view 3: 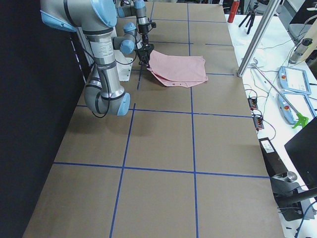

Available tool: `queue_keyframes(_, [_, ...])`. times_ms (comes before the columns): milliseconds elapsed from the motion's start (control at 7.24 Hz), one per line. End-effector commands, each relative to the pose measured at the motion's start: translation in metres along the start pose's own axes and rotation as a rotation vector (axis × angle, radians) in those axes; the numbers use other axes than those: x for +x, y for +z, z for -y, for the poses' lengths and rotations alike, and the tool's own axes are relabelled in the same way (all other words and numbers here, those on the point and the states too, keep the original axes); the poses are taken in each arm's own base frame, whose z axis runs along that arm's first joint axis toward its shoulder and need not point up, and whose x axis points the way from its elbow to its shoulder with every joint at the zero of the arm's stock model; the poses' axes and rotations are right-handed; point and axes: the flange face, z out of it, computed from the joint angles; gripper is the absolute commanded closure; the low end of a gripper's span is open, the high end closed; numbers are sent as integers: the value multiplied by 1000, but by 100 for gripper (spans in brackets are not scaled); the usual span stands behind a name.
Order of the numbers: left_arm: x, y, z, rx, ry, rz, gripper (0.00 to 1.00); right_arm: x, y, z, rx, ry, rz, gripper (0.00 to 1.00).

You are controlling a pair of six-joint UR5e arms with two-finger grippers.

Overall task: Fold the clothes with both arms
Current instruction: 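Lift the near edge with both grippers and fold it away from the robot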

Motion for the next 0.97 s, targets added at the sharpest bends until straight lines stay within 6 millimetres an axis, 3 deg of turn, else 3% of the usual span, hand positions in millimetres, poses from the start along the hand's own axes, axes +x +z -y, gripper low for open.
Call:
queue_keyframes(0, [42, -107, -19, -69, 3, 18, 100, 22, -78, 4, -49, -2, -3, 100])
queue_keyframes(138, [61, -118, -25, -94, 1, 33, 100, 25, -84, 6, -55, 0, -5, 100])
queue_keyframes(414, [68, -77, -16, -45, 27, 103, 100, 19, -63, 4, -33, -20, -36, 100])
queue_keyframes(829, [87, -32, 68, 108, 119, 166, 100, -48, -15, 64, 63, -4, -24, 100])
